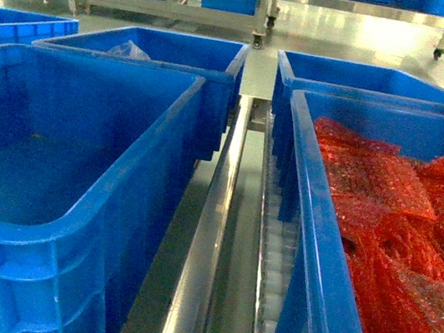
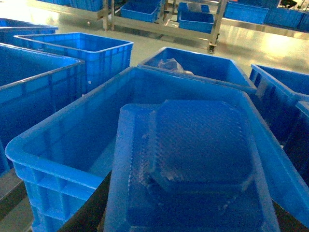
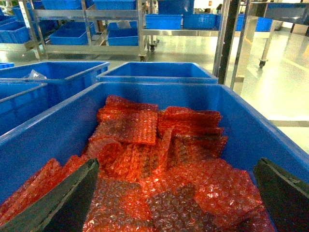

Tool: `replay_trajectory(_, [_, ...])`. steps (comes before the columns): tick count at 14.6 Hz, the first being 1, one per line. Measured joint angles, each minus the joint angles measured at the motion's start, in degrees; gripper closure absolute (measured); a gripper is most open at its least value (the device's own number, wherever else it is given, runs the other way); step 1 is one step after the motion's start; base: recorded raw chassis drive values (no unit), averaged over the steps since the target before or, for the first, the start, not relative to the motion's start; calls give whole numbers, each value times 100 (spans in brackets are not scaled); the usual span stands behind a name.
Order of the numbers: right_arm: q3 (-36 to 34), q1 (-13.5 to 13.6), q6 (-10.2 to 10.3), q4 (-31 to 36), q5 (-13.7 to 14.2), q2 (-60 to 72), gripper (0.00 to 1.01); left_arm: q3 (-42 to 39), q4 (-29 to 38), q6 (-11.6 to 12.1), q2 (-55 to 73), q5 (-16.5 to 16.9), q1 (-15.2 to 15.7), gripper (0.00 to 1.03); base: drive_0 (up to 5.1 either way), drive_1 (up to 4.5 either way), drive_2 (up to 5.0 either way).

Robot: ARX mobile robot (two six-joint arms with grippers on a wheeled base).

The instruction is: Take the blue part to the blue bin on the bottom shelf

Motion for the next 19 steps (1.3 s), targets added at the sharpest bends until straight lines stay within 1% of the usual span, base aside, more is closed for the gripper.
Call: replay_trajectory(19, [0,0,0,0,-2,0,3,0,-4,0,0,0,0,60,0,0,0])
